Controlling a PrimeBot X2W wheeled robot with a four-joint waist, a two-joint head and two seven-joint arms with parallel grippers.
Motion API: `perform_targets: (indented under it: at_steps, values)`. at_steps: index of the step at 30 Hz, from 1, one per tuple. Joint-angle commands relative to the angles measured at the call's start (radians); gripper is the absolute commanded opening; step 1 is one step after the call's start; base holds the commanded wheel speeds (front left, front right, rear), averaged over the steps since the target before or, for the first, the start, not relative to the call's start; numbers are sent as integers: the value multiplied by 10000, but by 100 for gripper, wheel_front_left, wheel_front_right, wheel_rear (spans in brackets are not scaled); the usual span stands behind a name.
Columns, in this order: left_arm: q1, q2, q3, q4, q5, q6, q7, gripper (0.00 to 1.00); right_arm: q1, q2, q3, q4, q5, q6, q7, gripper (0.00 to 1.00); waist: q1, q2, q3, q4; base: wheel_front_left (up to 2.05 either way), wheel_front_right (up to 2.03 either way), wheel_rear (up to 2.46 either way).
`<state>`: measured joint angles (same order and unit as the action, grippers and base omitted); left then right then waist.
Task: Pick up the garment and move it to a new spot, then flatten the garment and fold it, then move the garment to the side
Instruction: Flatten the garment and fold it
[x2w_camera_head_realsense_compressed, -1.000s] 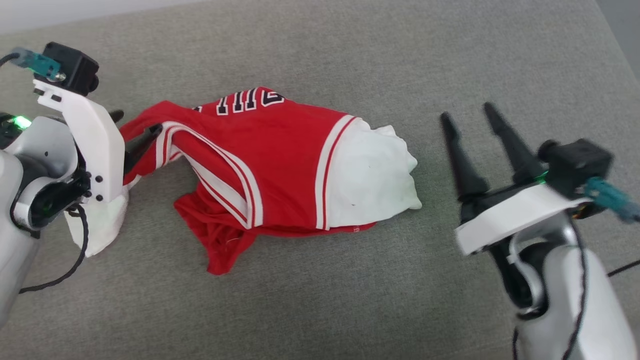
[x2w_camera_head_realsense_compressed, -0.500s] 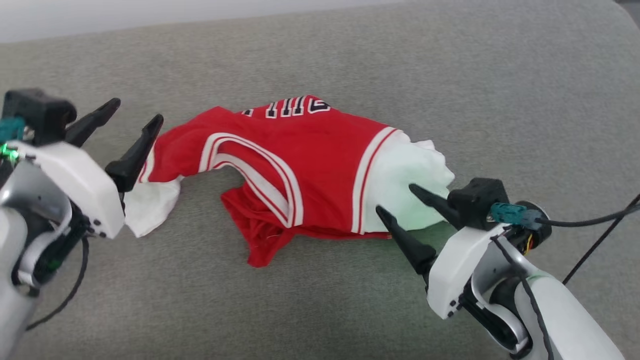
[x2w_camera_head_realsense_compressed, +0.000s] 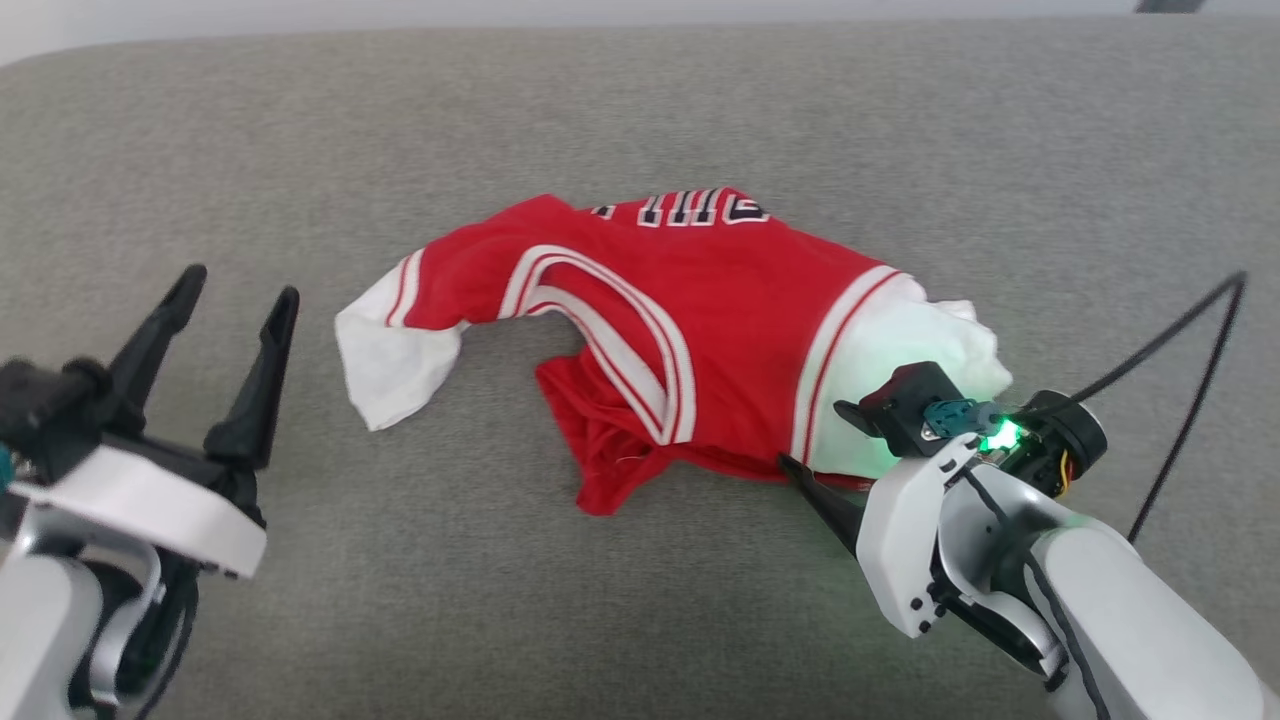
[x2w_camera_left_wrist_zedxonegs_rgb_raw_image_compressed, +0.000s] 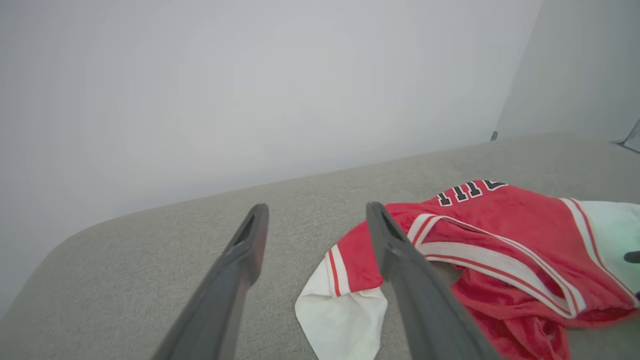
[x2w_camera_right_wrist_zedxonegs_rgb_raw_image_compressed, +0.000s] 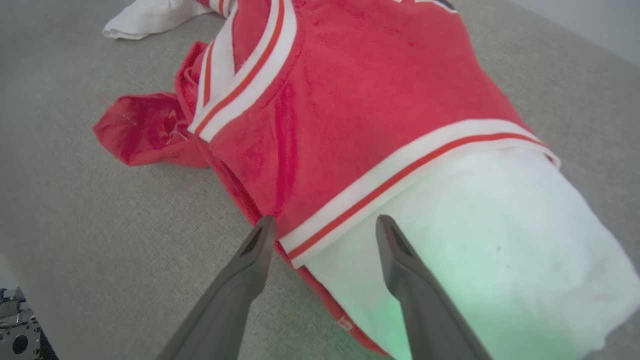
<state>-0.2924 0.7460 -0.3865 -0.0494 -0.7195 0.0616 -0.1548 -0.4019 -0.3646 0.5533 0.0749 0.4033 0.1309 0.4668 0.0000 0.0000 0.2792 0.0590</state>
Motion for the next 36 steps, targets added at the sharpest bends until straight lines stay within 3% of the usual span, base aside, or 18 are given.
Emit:
perform_targets:
  at_steps: [1, 4, 5, 7, 8, 15, 27, 32, 36]
  values:
    - [253, -126, 56, 1, 78, 83, -220, 100, -152, -52, 114, 168, -9, -3, 7, 100, 0, 0, 9, 212, 0, 0, 0]
    - [629, -300, 185, 77, -17, 160, -614, 100, -390, -177, 427, 707, -84, -5, -25, 100, 0, 0, -1, 451, 0, 0, 0]
    - [750, -346, 243, 99, -3, 191, -716, 100, -474, -184, 484, 883, -122, -5, -80, 78, 0, 0, -7, 507, 0, 0, 0]
    - [986, -528, 388, 93, 29, 236, -903, 100, -632, -210, 574, 1217, -169, -6, -155, 20, 0, 0, -8, 631, 0, 0, 0]
    - [1104, -600, 492, 87, 94, 249, -973, 100, -680, -192, 587, 1367, -140, -5, -216, 0, 0, 0, -15, 679, 0, 0, 0]
    - [2005, -1475, 1539, -12, 307, 174, -1108, 100, -969, -43, 338, 1737, 198, -5, -349, 0, 0, 0, -123, 858, 0, 0, 0]
    - [3140, -3139, 3034, 11, 1272, -977, -1111, 100, -1554, -501, -984, 723, 1080, -5, 499, 0, 0, 0, -408, 1236, 0, 0, 0]
    - [3079, -3536, 3138, 202, 1560, -1331, -1112, 100, -2158, -635, -1616, 1175, 1349, -5, 545, 0, 0, 0, -495, 1504, 0, 0, 0]
    - [2926, -3764, 3062, 354, 1772, -1532, -1113, 100, -2833, -747, -1930, 2237, 1343, -5, 270, 0, 0, 0, -520, 1781, 0, 0, 0]
